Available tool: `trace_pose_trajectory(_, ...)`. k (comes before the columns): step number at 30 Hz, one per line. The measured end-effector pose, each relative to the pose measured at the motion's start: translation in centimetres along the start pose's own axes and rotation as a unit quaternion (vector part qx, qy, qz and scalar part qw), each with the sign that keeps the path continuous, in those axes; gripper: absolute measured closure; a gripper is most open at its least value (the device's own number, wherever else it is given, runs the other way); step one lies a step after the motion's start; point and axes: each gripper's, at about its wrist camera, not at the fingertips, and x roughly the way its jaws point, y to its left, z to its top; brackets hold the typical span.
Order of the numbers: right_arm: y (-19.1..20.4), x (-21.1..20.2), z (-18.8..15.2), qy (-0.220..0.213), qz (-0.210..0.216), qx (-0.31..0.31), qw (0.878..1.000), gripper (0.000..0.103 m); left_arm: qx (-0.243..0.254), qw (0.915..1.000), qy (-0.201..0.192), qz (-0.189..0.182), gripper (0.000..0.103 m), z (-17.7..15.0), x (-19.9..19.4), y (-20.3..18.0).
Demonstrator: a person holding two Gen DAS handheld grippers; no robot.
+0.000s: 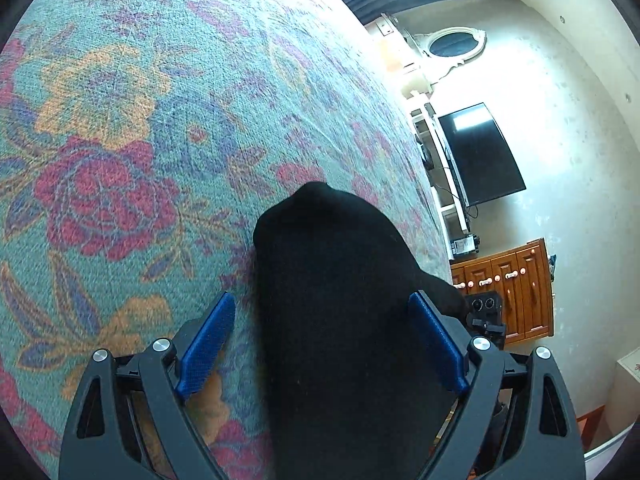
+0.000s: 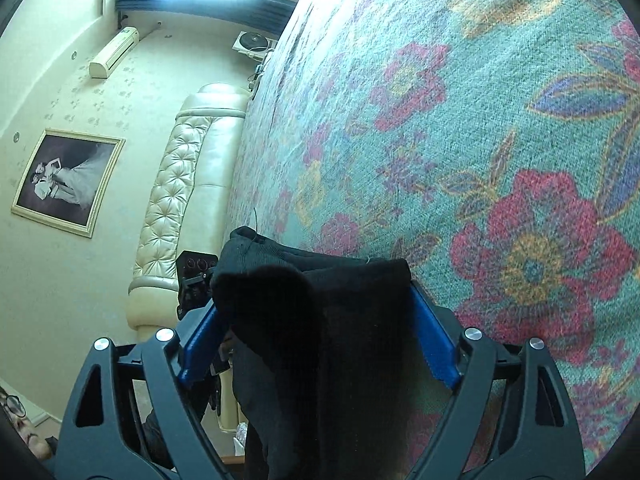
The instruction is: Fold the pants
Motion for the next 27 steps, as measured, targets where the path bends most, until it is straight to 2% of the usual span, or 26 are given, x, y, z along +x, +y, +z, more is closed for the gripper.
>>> trace_pose_trajectory(3, 0.2, 0.1, 0.6, 0.000, 0.003, 0.000, 1.000, 0.019, -0.003, 1.0000, -0.004, 0.008, 0.016, 0.5, 0.4, -0.2)
trace_pose_trajectory(4, 0.3, 0.2, 0.6, -0.001, -0.001, 0.001, 1.000, 0.024, -0.005, 0.9999, -0.005, 0.013, 0.016, 0.6, 0.5, -0.1)
trace_pose_trajectory(6, -0.2, 0.0, 0.2, -0.002, -0.019, 0.013, 1.000, 0.044, 0.000, 0.9996, -0.010, 0.027, 0.016, 0.6, 0.8, -0.4)
trace_pose_trajectory(7, -0.9, -0.1, 0.2, -0.001, -0.027, 0.026, 0.999, 0.060, 0.003, 0.9993, -0.011, 0.036, 0.016, 0.7, 1.2, -0.8)
trace_pose_trajectory(8, -1.6, -0.3, 0.1, -0.001, -0.029, 0.039, 0.999, 0.067, 0.009, 0.9987, -0.012, 0.048, 0.016, 0.6, 1.3, -1.0)
trace_pose_trajectory(10, -2.2, -0.5, -0.1, -0.005, -0.027, 0.042, 0.999, 0.071, 0.019, 0.9974, -0.015, 0.068, 0.017, 0.9, 2.6, -2.5)
trace_pose_trajectory(12, -2.1, -0.6, -0.3, -0.010, -0.035, 0.031, 0.999, 0.069, 0.023, 0.9963, -0.016, 0.082, 0.022, 1.1, 2.9, -2.5)
trace_pose_trajectory(13, -1.6, -0.7, -0.3, -0.011, -0.040, 0.014, 0.999, 0.063, 0.023, 0.9963, -0.017, 0.082, 0.022, 1.2, 2.8, -2.5)
trace_pose_trajectory(15, -1.4, -1.1, -0.4, -0.009, -0.019, 0.013, 1.000, 0.052, 0.023, 0.9966, -0.016, 0.078, 0.022, 1.3, 2.7, -2.2)
trace_pose_trajectory(17, -1.5, -1.9, -0.5, -0.021, 0.000, 0.013, 1.000, 0.036, 0.022, 0.9971, -0.016, 0.071, 0.022, 1.4, 2.4, -1.9)
trace_pose_trajectory(22, -1.9, -3.2, -0.1, -0.043, 0.005, 0.022, 0.999, 0.033, 0.023, 0.9970, -0.016, 0.072, 0.022, 0.9, 1.1, -0.3)
trace_pose_trajectory(27, -1.5, -1.9, 0.7, -0.015, 0.002, 0.010, 1.000, 0.022, 0.021, 0.9971, -0.014, 0.071, 0.022, 0.9, 1.0, -0.2)
